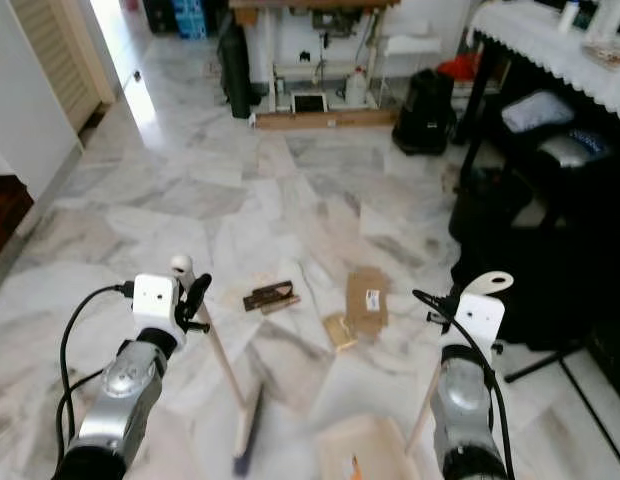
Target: Sweep floor
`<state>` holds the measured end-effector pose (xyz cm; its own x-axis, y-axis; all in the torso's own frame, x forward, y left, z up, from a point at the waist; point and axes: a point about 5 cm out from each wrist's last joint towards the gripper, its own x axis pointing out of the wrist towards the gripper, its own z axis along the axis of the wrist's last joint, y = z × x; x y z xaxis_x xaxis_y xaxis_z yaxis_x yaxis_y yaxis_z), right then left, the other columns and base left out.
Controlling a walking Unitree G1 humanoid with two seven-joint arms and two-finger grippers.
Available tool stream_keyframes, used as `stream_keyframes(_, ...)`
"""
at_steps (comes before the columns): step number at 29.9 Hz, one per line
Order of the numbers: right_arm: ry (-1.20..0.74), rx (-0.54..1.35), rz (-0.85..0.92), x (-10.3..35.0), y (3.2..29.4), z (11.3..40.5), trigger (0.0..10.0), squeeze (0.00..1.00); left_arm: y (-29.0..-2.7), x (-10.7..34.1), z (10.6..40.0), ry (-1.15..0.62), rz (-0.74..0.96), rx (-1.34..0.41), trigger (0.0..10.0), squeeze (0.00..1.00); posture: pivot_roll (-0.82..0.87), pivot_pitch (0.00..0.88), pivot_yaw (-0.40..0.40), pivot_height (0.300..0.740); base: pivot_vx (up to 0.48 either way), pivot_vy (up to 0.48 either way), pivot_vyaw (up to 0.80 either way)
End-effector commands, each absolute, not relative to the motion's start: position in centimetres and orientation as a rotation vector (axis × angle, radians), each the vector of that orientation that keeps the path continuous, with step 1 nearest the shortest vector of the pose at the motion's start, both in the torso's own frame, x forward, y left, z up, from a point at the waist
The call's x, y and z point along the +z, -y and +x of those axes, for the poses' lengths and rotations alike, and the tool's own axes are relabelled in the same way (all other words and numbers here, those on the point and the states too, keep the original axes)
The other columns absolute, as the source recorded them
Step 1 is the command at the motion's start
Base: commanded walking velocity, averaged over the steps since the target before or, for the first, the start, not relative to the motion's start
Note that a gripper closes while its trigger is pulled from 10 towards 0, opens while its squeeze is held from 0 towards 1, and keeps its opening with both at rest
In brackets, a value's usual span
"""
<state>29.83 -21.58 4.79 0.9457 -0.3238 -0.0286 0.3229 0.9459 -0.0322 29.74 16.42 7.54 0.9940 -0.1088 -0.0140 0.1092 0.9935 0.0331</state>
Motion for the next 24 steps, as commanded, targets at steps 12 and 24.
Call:
stream_keyframes(12,-0.011,-0.356,-0.017,5.27,22.27,29.91,10.0,0.00,-16.23,8.93,30.39,0.048,0.064,-0.116,10.0,0.00,-0.02,0.000,0.000,0.740,0.373,0.000,0.00)
stream_keyframes(24,-0.025,-0.357,-0.001,5.10,22.21,29.94,10.0,0.00,-16.21,8.93,30.41,0.048,0.060,-0.118,10.0,0.00,-0.01,0.000,-0.002,0.740,0.373,0.000,-0.46)
